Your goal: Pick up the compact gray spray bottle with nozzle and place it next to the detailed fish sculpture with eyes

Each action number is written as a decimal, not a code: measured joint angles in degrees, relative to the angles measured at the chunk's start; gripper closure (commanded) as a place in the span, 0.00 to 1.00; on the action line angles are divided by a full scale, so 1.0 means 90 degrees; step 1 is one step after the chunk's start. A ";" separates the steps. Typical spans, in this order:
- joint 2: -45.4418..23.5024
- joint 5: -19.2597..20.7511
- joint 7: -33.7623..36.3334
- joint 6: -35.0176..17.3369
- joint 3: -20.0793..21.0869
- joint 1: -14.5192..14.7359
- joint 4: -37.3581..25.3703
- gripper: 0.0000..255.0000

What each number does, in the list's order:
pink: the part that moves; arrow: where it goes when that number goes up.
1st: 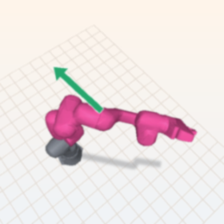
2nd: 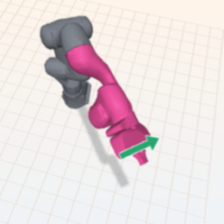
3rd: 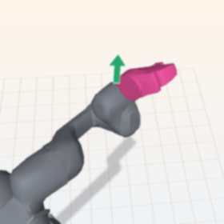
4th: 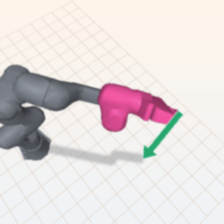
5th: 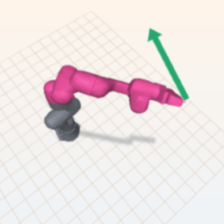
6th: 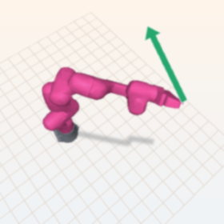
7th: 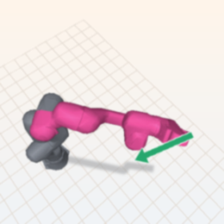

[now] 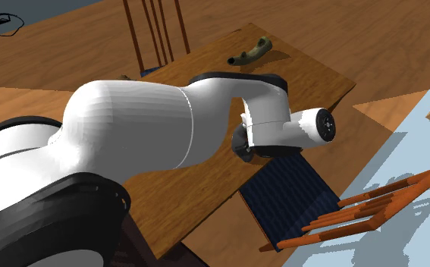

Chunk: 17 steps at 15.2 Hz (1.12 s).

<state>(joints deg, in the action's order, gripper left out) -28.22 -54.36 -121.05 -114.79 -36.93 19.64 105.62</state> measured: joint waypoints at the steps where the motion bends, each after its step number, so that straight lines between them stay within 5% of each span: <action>1: 0.0000 0.0000 0.0000 0.0000 0.0000 0.0000 0.0000 1.00; 17: 0.0297 0.0273 0.0296 0.0212 -0.0131 0.0095 -0.0083 1.00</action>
<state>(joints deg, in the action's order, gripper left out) -25.55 -51.91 -118.38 -112.88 -38.11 20.50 104.87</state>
